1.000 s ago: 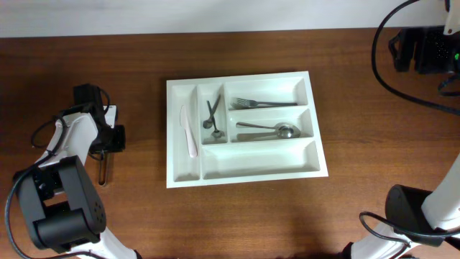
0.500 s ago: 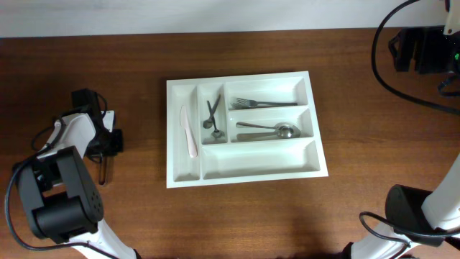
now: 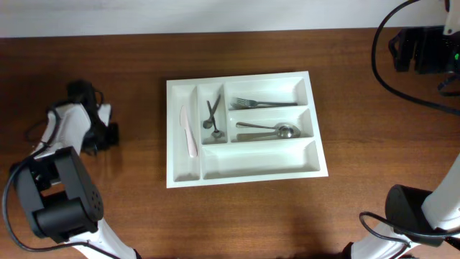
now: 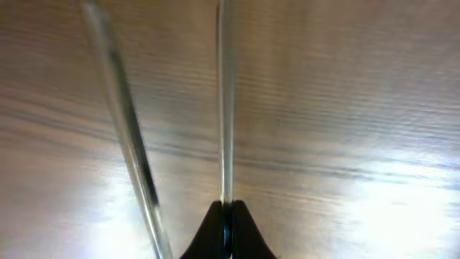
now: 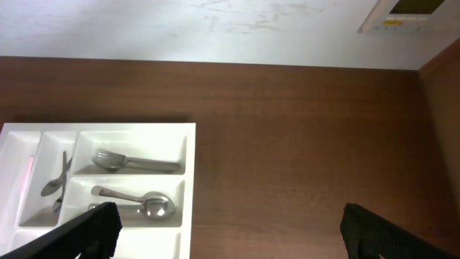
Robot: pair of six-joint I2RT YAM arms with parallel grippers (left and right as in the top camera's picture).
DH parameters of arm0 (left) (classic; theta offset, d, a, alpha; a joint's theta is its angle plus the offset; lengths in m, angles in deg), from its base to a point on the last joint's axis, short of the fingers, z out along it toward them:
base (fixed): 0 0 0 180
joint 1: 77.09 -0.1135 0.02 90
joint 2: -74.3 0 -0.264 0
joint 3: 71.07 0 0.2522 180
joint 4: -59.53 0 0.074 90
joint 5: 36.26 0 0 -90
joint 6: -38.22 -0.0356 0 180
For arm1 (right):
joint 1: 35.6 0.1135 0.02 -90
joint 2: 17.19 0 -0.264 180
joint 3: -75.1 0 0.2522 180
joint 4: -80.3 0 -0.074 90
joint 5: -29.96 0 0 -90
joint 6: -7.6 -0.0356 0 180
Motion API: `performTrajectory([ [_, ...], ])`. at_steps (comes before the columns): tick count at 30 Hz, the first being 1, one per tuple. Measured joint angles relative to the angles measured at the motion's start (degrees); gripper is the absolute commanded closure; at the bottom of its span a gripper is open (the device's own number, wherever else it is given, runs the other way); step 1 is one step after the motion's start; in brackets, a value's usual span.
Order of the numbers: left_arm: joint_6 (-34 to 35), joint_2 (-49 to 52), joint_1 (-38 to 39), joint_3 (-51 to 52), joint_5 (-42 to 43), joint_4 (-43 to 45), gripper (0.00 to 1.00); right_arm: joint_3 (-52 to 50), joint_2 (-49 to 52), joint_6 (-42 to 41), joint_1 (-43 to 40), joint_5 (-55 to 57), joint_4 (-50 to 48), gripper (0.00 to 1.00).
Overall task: Pack container
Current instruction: 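Carry the tongs with the left gripper into the bottom compartment and release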
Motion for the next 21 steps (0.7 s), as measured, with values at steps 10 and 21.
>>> performTrajectory([
  [10,0.63,-5.16,4.48,-18.62,9.11,-9.7,0.98,0.0,0.0,-0.07,0.0,0.0,0.0,0.01],
  [21,-7.28,-10.4,29.92,-19.8,20.52,-10.71,0.98,0.0,0.0,-0.02,0.0,0.0,0.0,0.01],
])
